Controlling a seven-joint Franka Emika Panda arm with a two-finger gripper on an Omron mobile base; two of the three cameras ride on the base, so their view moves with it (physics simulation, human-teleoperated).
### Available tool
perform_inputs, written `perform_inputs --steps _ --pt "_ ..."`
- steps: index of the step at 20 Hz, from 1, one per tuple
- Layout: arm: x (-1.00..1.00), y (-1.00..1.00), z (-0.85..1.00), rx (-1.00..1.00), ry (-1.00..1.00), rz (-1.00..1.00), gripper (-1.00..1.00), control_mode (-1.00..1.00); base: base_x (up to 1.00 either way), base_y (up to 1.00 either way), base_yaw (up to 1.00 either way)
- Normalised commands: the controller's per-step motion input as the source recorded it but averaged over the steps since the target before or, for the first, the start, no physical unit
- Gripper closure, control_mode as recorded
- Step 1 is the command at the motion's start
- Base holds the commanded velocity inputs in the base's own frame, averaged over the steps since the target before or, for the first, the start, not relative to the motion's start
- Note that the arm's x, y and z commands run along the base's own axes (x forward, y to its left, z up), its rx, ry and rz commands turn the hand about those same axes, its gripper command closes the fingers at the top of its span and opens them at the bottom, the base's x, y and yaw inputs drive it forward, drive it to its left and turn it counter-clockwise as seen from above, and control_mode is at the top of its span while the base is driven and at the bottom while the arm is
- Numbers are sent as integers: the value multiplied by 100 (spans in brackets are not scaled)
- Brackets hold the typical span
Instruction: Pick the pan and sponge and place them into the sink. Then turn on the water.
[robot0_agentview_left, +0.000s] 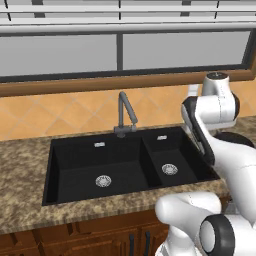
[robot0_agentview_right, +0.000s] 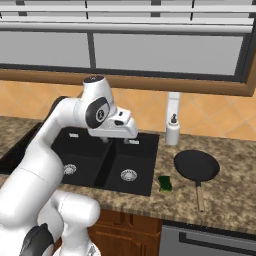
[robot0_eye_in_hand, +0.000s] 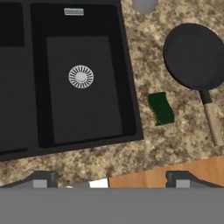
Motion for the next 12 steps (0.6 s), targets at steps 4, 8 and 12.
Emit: perform_inputs --steps 4,8,12 --pt "-19 -1 11 -4 0 -7 -100 -100 0 0 0" --pt "-36 -81 -3 19 0 0 -100 -100 0 0 0" --pt "-7 -100 -24 25 1 0 -100 -100 0 0 0"
